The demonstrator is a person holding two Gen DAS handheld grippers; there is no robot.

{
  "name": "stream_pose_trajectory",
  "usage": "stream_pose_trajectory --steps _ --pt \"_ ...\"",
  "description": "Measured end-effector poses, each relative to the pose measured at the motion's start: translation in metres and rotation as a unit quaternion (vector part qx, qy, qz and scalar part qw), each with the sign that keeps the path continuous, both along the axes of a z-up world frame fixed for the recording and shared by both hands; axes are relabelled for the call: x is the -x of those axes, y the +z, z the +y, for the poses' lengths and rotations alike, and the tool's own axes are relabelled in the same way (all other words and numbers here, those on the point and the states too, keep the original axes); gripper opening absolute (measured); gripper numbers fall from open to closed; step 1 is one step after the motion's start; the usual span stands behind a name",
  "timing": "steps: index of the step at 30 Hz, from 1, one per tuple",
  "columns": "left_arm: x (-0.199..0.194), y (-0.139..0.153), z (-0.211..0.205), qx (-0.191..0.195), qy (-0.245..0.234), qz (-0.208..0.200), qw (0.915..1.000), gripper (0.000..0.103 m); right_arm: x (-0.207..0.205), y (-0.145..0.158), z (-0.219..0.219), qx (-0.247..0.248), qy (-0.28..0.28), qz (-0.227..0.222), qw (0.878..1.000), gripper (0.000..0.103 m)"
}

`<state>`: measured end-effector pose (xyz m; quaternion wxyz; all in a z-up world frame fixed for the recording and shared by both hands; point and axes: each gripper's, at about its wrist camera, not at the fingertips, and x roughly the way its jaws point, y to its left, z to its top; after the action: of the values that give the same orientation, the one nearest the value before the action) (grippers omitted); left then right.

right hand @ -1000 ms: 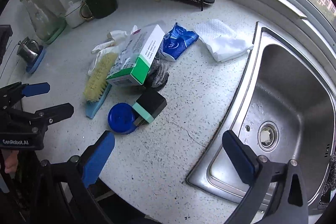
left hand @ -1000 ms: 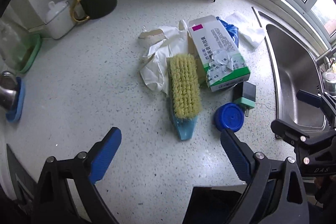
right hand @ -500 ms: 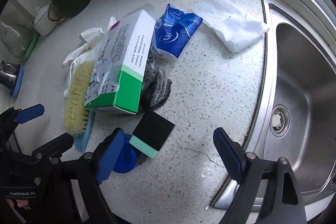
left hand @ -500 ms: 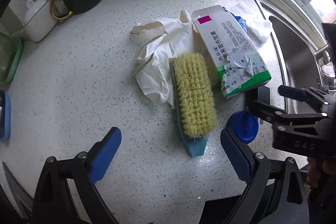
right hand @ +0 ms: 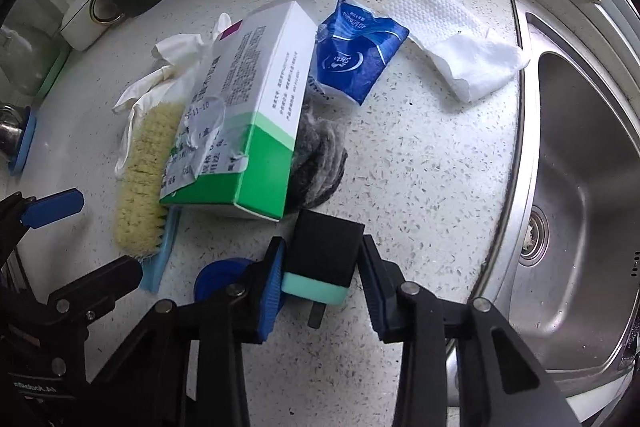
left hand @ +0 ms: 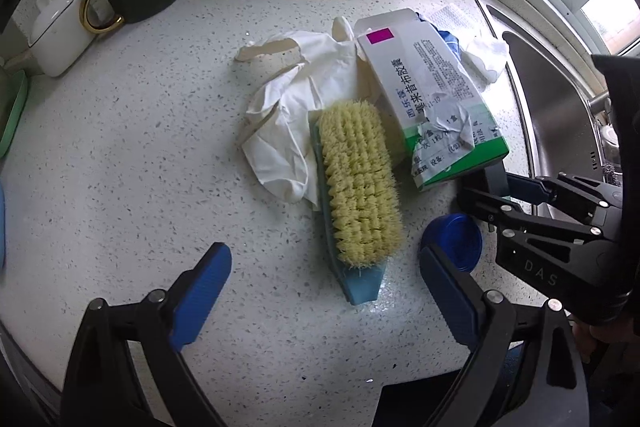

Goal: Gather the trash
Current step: 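Grasp the black-green sponge with right tool while left tool grasps the yellow brush, then lift the sponge and brush and carry them down toward the red bucket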

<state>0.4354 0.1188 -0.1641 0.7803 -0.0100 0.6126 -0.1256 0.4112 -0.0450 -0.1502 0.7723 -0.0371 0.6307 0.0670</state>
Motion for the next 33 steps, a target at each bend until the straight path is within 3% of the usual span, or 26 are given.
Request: stream_pose_trajectory --steps 6,9,14,16,18,33 --pt "-0.004 -0.011 -0.014 -0.006 -0.004 0.004 1.0000 0.092 0.015 0.011 -0.012 -0.012 -0.005 -0.018 1.000 0.030" --pt "-0.008 -0.016 -0.018 -0.021 0.000 -0.004 0.9998 0.074 0.018 0.019 -0.020 -0.011 -0.010 -0.032 0.999 0.030" --pt "-0.014 -0.019 -0.028 -0.027 -0.010 -0.011 0.9995 0.067 0.024 0.026 -0.030 -0.018 -0.018 -0.038 0.999 0.030" --pt "-0.017 -0.021 -0.036 -0.046 -0.015 -0.016 0.9987 0.060 0.028 0.030 -0.029 -0.017 -0.021 -0.039 0.999 0.030" --pt "-0.018 -0.020 -0.044 -0.054 -0.029 -0.019 0.9980 0.036 0.029 0.026 -0.031 -0.018 -0.023 -0.038 0.999 0.030" --pt "0.010 0.005 -0.033 -0.030 -0.056 -0.045 0.9969 0.035 0.033 0.037 -0.028 -0.018 0.016 -0.070 0.997 0.030"
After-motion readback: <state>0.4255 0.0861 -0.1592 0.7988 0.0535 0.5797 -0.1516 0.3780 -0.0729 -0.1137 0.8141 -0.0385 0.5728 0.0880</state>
